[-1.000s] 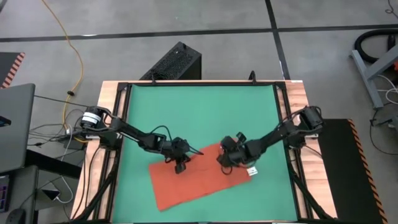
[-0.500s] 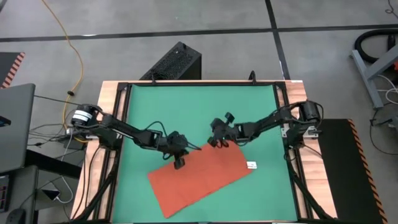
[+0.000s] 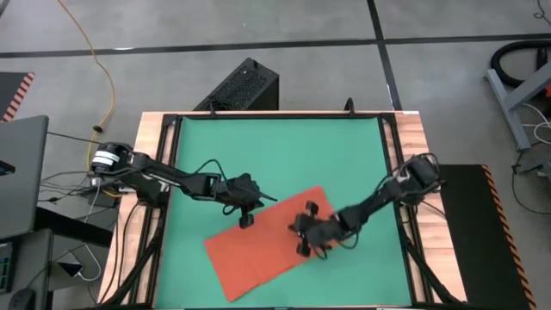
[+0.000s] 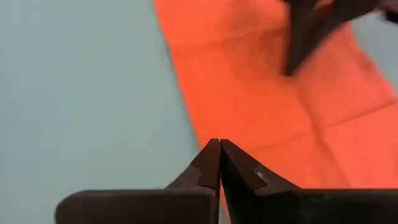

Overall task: Roll towel
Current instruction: Fold the orange towel

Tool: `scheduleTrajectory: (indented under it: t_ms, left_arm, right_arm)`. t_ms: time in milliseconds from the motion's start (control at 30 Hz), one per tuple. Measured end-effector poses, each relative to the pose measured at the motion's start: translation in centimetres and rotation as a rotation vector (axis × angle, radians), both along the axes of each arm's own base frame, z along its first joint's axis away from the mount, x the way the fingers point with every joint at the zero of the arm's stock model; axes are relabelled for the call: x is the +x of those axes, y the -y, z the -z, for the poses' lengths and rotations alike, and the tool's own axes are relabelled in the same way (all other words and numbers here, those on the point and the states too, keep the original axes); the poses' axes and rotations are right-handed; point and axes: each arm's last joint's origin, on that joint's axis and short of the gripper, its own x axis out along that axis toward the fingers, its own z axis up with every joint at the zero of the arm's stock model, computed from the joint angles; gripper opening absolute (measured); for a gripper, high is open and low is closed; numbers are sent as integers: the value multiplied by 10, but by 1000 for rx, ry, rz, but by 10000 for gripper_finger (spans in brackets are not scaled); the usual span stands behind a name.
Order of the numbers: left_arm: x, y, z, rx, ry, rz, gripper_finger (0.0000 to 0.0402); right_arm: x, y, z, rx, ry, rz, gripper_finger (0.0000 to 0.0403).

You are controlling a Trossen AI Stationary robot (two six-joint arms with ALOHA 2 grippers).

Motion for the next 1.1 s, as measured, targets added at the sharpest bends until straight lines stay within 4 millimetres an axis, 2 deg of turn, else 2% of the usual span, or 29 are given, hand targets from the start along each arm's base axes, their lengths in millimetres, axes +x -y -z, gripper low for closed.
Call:
scheduleTrajectory:
  t_ms: [133,267,367,533,767,967,1100]
  left_arm:
    - [1,0,-1,17,17,20,0]
    - [2,2,-2,-13,28,58,0]
    - [0,3,0,-28,1,51,0]
    - [-1,7,0,-42,-12,53,0]
    - [-3,11,2,-38,-31,61,0]
    - [-5,10,5,-17,-65,38,0]
    - [-5,9,4,4,-57,21,0]
  right_arm:
    - [-6,-24,14,12,-29,16,20]
    - [-16,-27,22,38,-110,97,20]
    - [-27,-22,30,-9,-215,152,20]
    - [-26,4,33,-129,-301,230,20]
    - [4,58,30,-229,-286,198,20]
    - [33,98,17,-256,-138,9,20]
    - [37,108,10,-264,-99,-82,20]
